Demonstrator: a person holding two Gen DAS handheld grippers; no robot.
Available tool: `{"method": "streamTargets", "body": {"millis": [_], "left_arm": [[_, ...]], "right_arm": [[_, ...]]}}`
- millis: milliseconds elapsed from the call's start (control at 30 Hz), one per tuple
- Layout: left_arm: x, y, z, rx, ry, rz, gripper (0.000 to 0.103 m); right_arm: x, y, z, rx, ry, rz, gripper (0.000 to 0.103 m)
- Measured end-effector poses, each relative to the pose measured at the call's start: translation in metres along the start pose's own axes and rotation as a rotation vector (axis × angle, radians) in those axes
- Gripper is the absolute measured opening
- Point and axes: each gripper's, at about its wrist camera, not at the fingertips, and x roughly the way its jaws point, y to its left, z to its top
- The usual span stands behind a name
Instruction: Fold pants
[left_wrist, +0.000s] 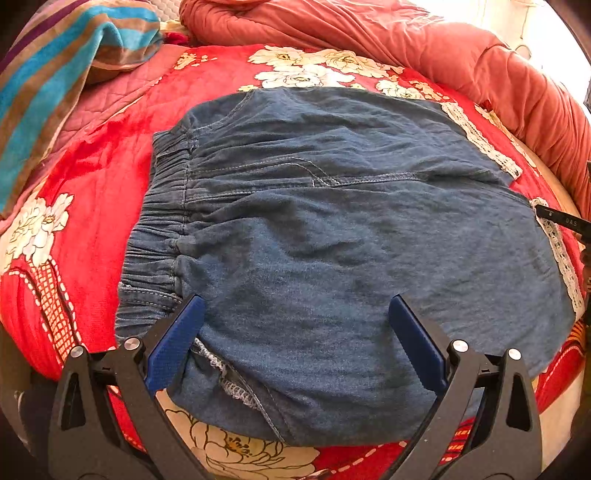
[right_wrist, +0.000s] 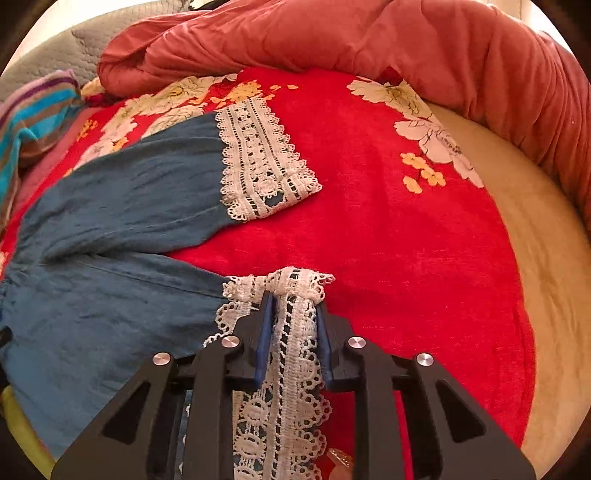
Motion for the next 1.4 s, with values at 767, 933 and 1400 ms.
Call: {"method": "streamTargets", "body": {"millis": [767,933,1400], "left_arm": [[-0.012,0.004,-0.019,-0.006,0.013,-0.008,0.094],[-0.02,0.007,-0.021,-0.027,-0.001,-0.01,0.094],[-0.068,0.017,-0.012,-0.046,-0.129,0.007,0.094]], "right_arm": [[-0.045,0.051,-0.077,-0.081,0.067,0.104,0.079],[-0.056,0.051,-0.076,-0.088,0.066,0.076,0.079],[-0.11,0.072,-0.047,-0.01,-0.14,0.226,0.098]]}}
